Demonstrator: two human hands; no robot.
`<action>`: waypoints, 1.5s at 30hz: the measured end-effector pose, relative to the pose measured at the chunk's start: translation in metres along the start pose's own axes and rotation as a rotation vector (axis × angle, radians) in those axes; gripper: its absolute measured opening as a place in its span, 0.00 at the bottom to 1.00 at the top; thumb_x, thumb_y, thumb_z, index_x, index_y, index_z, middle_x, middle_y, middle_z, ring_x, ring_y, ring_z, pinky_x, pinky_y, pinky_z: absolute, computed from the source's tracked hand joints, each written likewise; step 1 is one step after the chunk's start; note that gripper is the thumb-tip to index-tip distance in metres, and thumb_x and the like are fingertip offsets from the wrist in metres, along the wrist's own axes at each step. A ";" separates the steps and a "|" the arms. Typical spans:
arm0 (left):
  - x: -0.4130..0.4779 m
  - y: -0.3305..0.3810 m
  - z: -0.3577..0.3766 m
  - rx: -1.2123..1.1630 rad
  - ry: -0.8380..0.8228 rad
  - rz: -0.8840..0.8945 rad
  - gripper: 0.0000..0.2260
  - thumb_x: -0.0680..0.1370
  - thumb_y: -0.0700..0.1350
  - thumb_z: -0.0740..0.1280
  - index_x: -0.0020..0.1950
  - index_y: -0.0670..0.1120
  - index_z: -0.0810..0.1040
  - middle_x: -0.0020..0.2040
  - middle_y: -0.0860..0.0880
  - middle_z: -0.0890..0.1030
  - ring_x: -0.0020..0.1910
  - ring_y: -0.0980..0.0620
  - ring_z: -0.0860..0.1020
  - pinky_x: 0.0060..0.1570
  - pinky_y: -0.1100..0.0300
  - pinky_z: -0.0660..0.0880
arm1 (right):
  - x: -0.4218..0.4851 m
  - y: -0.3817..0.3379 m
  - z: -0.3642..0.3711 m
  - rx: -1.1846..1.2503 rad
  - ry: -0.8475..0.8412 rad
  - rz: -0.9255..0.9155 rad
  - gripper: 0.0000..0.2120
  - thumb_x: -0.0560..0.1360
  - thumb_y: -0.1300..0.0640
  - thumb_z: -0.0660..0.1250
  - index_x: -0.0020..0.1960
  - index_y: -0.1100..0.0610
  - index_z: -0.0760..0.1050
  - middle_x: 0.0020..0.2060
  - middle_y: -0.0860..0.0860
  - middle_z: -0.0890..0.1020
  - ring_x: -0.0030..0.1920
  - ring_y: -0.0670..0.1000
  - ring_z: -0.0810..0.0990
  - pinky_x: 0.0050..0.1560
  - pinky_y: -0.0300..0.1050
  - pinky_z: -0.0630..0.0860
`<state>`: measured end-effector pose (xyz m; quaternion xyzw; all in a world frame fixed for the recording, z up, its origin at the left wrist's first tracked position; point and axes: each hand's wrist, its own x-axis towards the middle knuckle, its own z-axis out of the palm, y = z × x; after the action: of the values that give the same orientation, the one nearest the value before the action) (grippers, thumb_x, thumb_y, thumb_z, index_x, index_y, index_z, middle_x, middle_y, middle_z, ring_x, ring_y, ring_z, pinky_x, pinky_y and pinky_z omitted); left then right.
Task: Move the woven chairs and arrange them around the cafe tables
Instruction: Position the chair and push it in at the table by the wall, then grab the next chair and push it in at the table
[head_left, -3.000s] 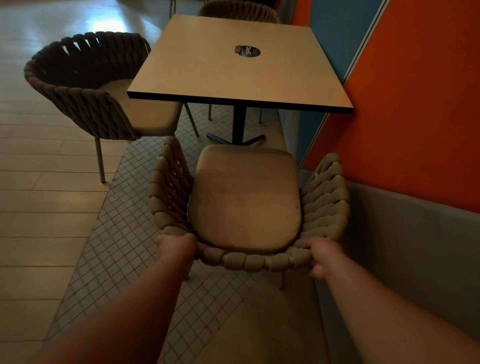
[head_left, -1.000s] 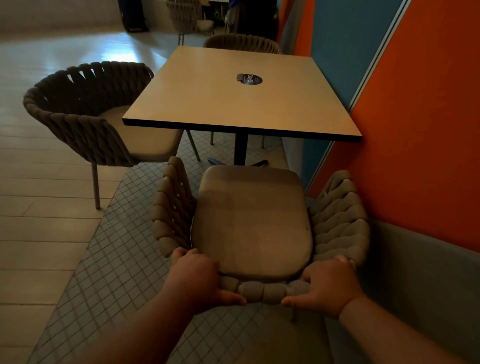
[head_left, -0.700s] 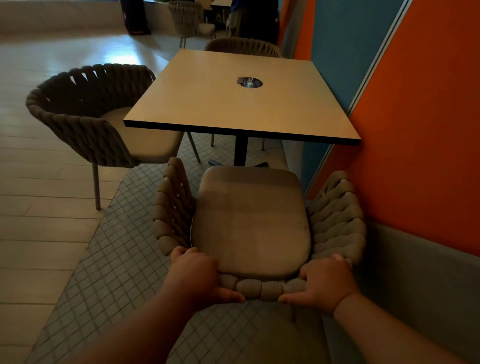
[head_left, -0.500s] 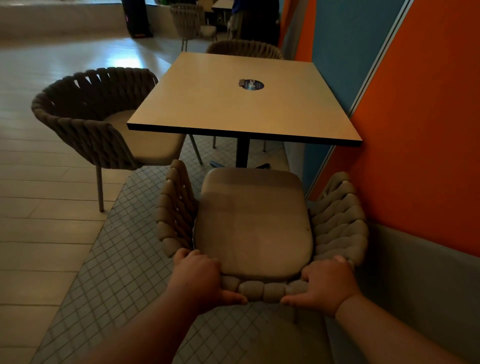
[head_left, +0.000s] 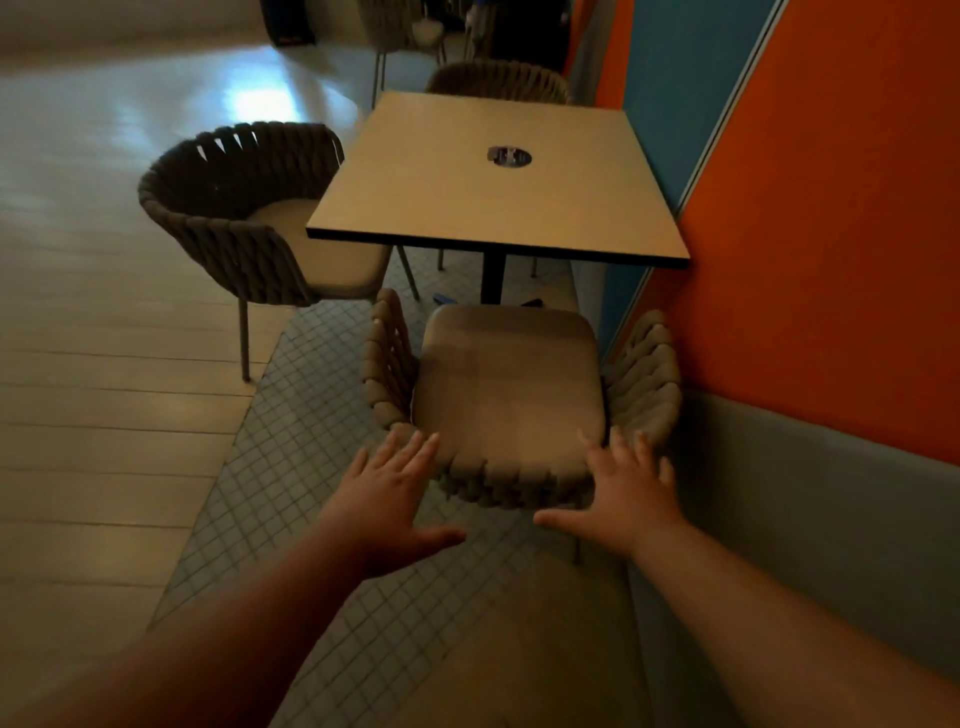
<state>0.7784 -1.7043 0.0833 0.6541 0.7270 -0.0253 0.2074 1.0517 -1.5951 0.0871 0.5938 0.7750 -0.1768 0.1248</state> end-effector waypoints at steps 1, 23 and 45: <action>-0.018 0.001 -0.010 -0.001 -0.019 -0.017 0.53 0.70 0.80 0.57 0.84 0.57 0.37 0.85 0.53 0.42 0.83 0.49 0.37 0.80 0.46 0.38 | -0.020 0.001 -0.006 0.022 -0.008 -0.001 0.64 0.60 0.14 0.60 0.84 0.42 0.39 0.85 0.55 0.43 0.83 0.61 0.38 0.81 0.65 0.42; -0.162 -0.033 -0.079 -0.077 0.070 -0.184 0.47 0.74 0.75 0.61 0.85 0.58 0.43 0.86 0.51 0.50 0.85 0.45 0.46 0.81 0.45 0.49 | -0.122 -0.056 -0.046 0.026 0.008 -0.184 0.69 0.54 0.08 0.50 0.85 0.48 0.49 0.82 0.54 0.61 0.82 0.61 0.56 0.81 0.65 0.53; -0.197 -0.411 -0.179 -0.001 0.093 -0.375 0.53 0.65 0.81 0.49 0.85 0.58 0.43 0.86 0.51 0.51 0.84 0.43 0.49 0.81 0.42 0.54 | -0.006 -0.447 -0.038 0.007 -0.048 -0.365 0.64 0.61 0.11 0.54 0.85 0.47 0.46 0.84 0.53 0.57 0.83 0.60 0.52 0.82 0.66 0.49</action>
<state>0.3468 -1.8934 0.2166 0.5076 0.8449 -0.0326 0.1655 0.6228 -1.6881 0.1799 0.4392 0.8661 -0.2134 0.1071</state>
